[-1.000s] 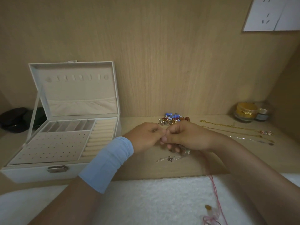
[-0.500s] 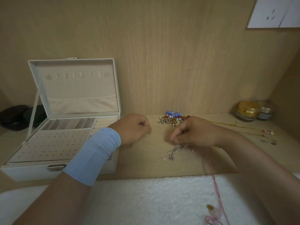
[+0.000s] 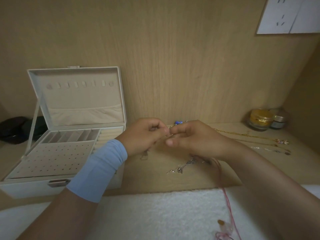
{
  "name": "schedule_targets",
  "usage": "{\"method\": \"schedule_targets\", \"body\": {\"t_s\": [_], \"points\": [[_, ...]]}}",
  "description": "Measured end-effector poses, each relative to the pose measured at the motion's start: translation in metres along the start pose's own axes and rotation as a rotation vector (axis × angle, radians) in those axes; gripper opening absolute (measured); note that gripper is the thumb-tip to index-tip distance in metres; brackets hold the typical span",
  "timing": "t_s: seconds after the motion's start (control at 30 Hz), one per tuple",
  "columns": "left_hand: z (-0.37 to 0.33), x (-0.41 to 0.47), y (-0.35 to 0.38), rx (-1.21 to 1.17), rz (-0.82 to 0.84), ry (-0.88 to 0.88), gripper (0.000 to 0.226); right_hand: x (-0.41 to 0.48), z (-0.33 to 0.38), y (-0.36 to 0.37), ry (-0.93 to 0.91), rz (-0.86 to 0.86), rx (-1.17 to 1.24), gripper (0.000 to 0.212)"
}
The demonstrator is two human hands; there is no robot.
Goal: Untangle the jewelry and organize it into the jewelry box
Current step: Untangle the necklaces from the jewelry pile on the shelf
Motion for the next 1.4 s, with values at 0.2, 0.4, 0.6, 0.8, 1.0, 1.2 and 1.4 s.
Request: {"method": "schedule_targets", "body": {"t_s": [0.2,0.4,0.6,0.8,1.0,1.2,1.4], "points": [[-0.006,-0.002,-0.001,0.002,0.036,-0.001,0.016,-0.006,0.009,-0.015,-0.002,-0.13,0.195,0.01],[-0.005,0.005,0.008,-0.002,0.117,-0.06,0.017,-0.023,-0.001,-0.06,0.041,-0.307,0.25,0.01],[-0.021,0.031,0.031,0.132,0.164,-0.09,0.021,-0.059,-0.039,-0.113,0.172,-0.468,0.116,0.008],[-0.045,0.061,0.083,0.289,0.221,-0.049,0.017,-0.116,-0.082,-0.156,0.302,-0.555,0.047,0.013],[-0.049,0.083,0.135,0.598,0.237,-0.03,0.014,-0.145,-0.125,-0.175,0.43,-0.515,-0.22,0.02],[-0.049,0.089,0.157,0.678,0.188,0.032,0.007,-0.151,-0.152,-0.184,0.515,-0.441,-0.511,0.023],[-0.042,0.089,0.166,0.658,0.187,0.079,0.007,-0.152,-0.155,-0.186,0.571,-0.454,-0.65,0.019]]}}
Point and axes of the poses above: each hand's wrist, its own x-axis towards the middle knuckle, its own y-axis out of the palm, z = x × y, the point moved 4 cm from there along x, towards the middle knuckle, and after that the axes turned 4 degrees about -y, right-handed, at the moved point
